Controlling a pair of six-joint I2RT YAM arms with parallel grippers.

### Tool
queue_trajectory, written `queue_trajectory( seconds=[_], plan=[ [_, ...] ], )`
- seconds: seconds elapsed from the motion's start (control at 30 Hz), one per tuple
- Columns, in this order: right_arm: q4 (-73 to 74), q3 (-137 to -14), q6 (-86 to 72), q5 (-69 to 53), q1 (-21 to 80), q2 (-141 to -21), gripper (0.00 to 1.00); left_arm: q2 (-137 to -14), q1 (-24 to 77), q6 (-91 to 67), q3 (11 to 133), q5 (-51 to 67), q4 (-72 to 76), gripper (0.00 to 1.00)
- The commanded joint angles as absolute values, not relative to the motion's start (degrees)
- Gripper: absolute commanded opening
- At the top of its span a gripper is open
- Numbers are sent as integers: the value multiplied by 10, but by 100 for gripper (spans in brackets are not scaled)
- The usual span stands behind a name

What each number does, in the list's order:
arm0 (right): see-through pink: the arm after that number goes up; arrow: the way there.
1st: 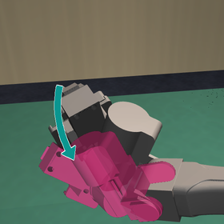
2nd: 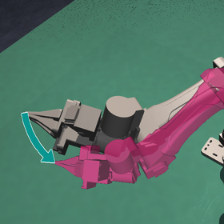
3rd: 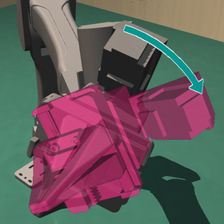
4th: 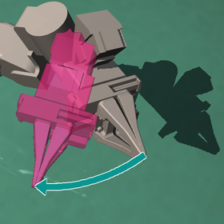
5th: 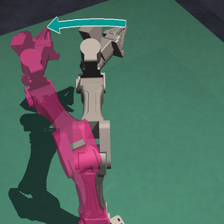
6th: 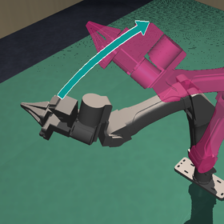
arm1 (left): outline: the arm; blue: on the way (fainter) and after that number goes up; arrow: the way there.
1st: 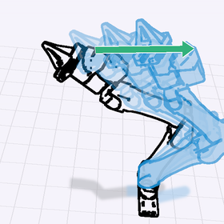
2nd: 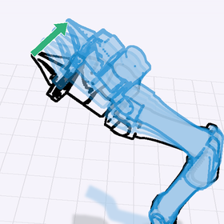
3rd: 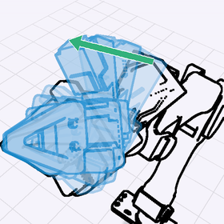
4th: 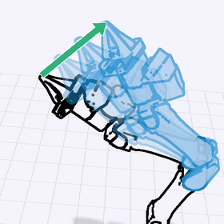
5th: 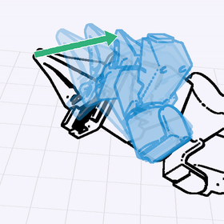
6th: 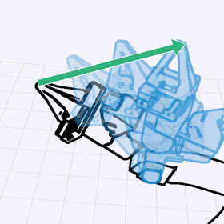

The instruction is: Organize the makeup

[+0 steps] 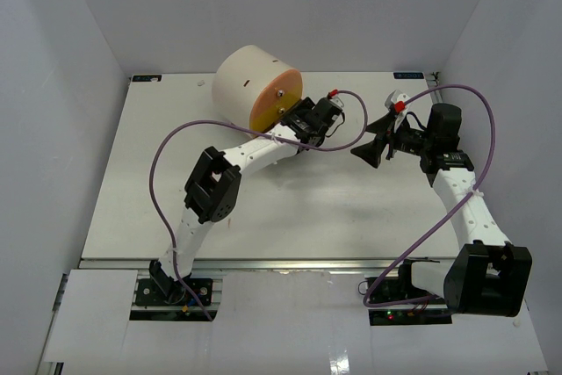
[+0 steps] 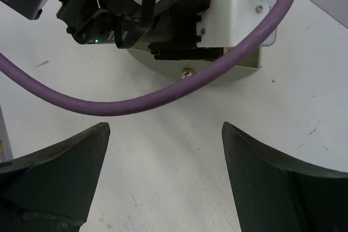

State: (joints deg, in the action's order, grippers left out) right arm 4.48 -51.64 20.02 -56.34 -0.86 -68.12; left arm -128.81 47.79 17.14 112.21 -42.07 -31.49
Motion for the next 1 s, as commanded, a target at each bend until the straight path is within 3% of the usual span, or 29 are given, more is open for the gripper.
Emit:
queue_trajectory(
  seconds=[0.0,0.43,0.5,0.8,0.97],
  plan=[
    [41,-519,209,-578,-11,-681,90,-1271,479,193,1112,-474,-277,24],
    [42,-519,210,-577,-11,-683,90,-1263,479,231,1080,-500,-228,31],
    [42,-519,211,-578,-11,-683,90,-1264,479,236,1078,-505,-222,38],
    [44,-520,212,-579,-11,-684,90,-1249,485,240,1072,-501,-217,85],
    [44,-520,212,-579,-11,-684,90,-1242,493,243,1078,-493,-217,90]
  ],
)
